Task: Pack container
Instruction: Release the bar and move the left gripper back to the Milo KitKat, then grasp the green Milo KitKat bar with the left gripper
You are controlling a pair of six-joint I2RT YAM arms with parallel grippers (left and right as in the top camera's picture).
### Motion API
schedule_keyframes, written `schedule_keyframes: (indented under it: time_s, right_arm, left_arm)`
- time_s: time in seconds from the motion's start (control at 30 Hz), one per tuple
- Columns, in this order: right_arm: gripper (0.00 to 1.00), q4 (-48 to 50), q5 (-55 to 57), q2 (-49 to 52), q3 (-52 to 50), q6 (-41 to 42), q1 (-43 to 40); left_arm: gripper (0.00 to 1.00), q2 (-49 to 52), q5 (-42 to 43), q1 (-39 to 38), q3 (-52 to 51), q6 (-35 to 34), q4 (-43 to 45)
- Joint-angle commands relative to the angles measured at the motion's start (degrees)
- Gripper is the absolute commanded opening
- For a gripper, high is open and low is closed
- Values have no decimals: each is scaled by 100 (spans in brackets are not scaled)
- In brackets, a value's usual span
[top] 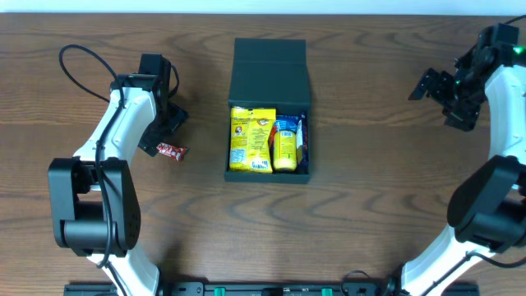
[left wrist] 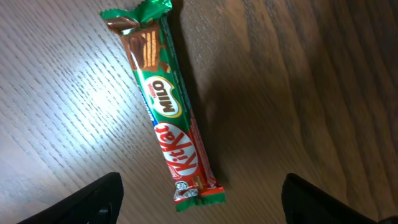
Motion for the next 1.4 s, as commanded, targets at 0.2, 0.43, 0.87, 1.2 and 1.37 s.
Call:
schedule_keyframes:
  time_s: [0.2, 0.43, 0.87, 1.2, 1.37]
  right_arm:
    - [99, -9, 155, -22, 120, -284, -15]
    - [99, 11, 149, -22, 118, -264, 0]
    - [99, -17, 149, -22, 109, -267, 22]
    - [99, 0, 149, -22, 109, -264, 22]
    - [99, -2, 149, -22, 109, -264, 22]
  left_arm:
    - [82, 33, 31, 105, -22, 63, 26]
    - [82, 33, 66, 92, -22, 286, -227]
    - [87, 39, -212, 127, -350, 216, 321]
    - [87, 39, 17, 164, -1209, -7, 1432]
    - [81, 39, 22, 164, -1405, -46, 1915]
